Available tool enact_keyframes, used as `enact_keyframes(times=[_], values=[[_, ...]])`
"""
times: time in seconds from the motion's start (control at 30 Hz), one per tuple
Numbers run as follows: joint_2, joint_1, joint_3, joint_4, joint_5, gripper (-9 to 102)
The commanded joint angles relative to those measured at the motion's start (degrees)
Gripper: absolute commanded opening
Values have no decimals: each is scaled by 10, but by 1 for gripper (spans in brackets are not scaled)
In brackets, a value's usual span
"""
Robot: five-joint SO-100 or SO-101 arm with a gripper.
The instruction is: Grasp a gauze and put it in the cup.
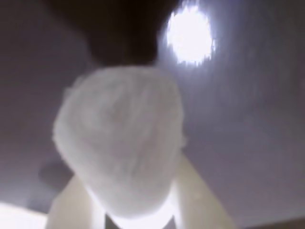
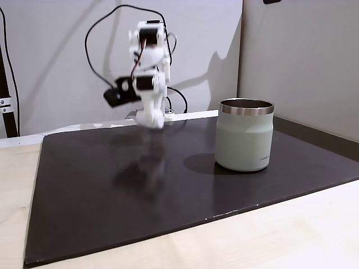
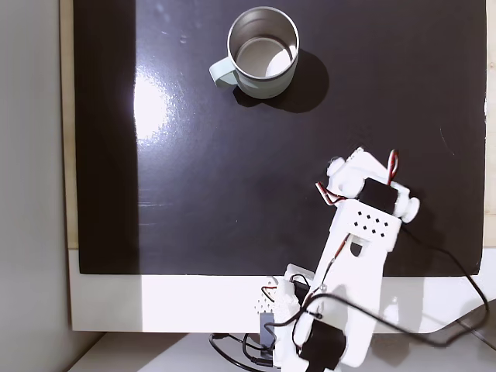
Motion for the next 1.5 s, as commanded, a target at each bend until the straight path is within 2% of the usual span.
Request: enact_keyframes(times=[0.0, 0.23, 0.53, 0.8, 1.03, 1.47], values=[[46, -11, -116, 85, 9, 0], [39, -27, -283, 232, 24, 0], [-90, -118, -447, 245, 49, 0], [-277, -210, -730, 318, 69, 0], [-341, -275, -810, 307, 59, 0], [-499, -291, -1030, 278, 65, 0]])
